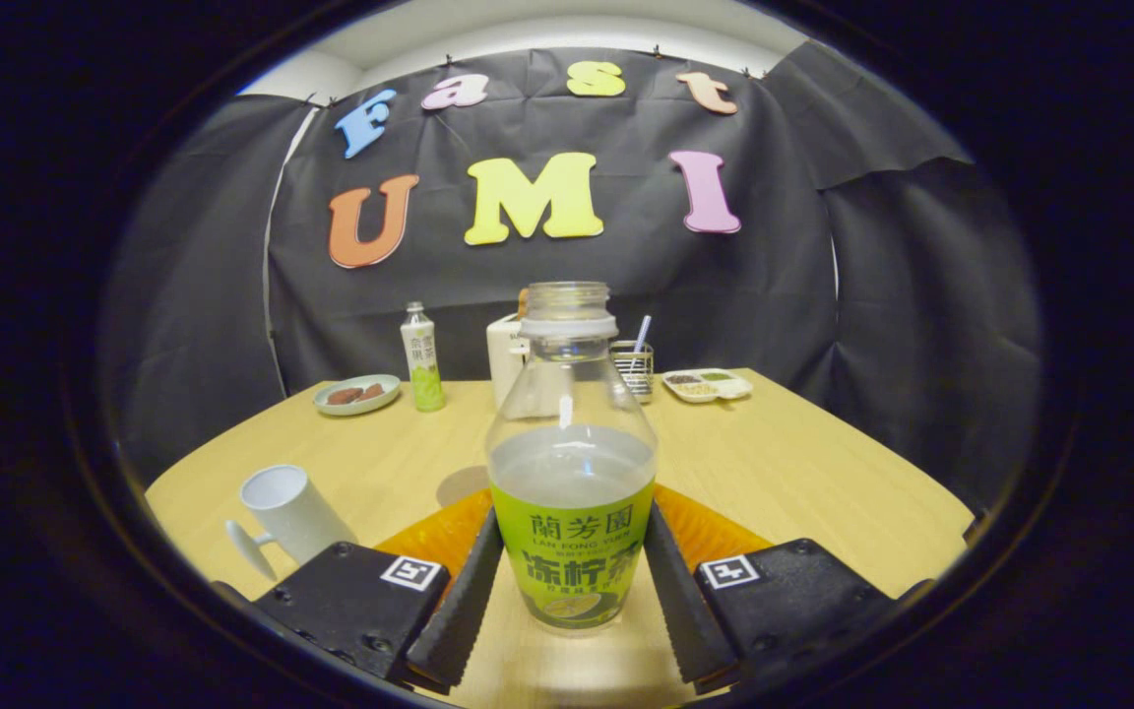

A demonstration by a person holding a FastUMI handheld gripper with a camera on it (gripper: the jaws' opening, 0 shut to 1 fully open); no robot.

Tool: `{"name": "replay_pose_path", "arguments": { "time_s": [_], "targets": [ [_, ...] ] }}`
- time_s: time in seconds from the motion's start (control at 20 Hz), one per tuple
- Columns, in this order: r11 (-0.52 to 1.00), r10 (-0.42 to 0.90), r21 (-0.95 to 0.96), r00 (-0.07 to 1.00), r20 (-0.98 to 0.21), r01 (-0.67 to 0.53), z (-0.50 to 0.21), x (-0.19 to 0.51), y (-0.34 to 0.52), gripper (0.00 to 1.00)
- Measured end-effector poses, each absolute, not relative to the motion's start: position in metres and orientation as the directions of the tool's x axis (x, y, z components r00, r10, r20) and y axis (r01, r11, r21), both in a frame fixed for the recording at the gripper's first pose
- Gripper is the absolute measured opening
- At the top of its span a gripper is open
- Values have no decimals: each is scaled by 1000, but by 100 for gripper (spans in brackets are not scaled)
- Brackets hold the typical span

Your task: Take the bottle from table, then pour the juice into the cup, finally place the bottle on the coaster

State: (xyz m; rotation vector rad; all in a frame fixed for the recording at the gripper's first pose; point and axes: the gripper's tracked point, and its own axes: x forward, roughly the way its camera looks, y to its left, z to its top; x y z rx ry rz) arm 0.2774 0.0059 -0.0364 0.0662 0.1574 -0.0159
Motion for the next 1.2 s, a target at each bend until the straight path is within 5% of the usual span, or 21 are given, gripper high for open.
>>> {"name": "replay_pose_path", "arguments": {
  "time_s": [0.7,1.2],
  "targets": [
    [977,-115,-188,992,-55,103,57,240,25,81],
    [800,-221,-552,971,92,235,76,237,60,81]
  ]
}}
